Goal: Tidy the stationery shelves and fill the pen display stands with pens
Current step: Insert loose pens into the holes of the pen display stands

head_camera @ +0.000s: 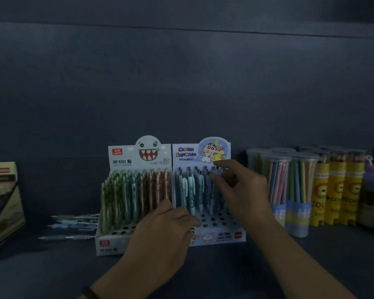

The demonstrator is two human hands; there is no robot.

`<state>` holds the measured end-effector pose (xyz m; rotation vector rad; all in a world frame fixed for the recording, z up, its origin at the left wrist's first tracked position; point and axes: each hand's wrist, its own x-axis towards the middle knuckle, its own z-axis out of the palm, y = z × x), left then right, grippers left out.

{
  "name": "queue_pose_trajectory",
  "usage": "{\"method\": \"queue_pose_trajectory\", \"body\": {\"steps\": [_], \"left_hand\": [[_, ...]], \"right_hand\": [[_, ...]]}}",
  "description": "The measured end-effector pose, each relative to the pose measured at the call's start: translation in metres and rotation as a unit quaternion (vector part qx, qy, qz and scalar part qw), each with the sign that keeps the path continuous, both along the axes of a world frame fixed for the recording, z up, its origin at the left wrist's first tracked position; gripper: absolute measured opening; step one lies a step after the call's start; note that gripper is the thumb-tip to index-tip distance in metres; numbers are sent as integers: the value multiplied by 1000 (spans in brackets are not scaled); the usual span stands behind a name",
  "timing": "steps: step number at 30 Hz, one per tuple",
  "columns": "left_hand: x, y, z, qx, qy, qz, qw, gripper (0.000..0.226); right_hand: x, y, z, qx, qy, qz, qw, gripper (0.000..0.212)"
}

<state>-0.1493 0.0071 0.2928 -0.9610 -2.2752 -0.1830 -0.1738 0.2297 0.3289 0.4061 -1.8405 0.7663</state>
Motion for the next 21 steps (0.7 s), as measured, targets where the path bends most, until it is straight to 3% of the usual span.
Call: {"method": "queue_pose_trajectory", "body": {"steps": [13, 17, 21], "left_hand": [[0, -4, 1, 78, -51, -57, 994, 29], [-3, -7, -1, 77, -31, -68, 994, 29], [-3, -15, 12, 132, 9, -102, 986, 27]], "right_hand": [[8, -7, -6, 31, -70, -13, 997, 26], [8, -8, -9, 44, -67, -18, 997, 28], [13, -12, -9, 61, -21, -49, 997, 28]]}}
